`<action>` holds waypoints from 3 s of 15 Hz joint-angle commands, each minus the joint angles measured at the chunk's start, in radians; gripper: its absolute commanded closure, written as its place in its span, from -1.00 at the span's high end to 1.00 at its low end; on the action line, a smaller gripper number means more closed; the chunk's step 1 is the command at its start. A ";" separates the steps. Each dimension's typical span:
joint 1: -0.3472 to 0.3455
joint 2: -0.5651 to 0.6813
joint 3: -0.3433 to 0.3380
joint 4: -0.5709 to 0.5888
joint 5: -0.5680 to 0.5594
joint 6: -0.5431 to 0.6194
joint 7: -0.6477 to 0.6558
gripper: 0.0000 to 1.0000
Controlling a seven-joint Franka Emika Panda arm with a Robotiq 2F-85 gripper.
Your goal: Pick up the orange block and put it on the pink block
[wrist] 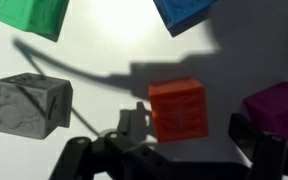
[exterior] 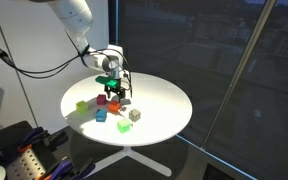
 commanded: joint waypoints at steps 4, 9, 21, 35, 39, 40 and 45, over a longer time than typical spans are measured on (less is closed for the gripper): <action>0.028 0.047 -0.019 0.044 -0.055 -0.001 0.000 1.00; 0.031 0.068 -0.019 0.057 -0.100 0.000 -0.015 1.00; 0.010 0.103 -0.003 0.089 -0.094 0.006 -0.052 1.00; 0.015 0.063 -0.005 0.083 -0.094 -0.057 -0.051 -0.47; 0.014 0.015 -0.002 0.064 -0.093 -0.091 -0.054 -0.50; 0.013 0.000 0.000 0.059 -0.093 -0.104 -0.055 -0.50; 0.017 -0.072 0.005 0.036 -0.096 -0.162 -0.051 -0.50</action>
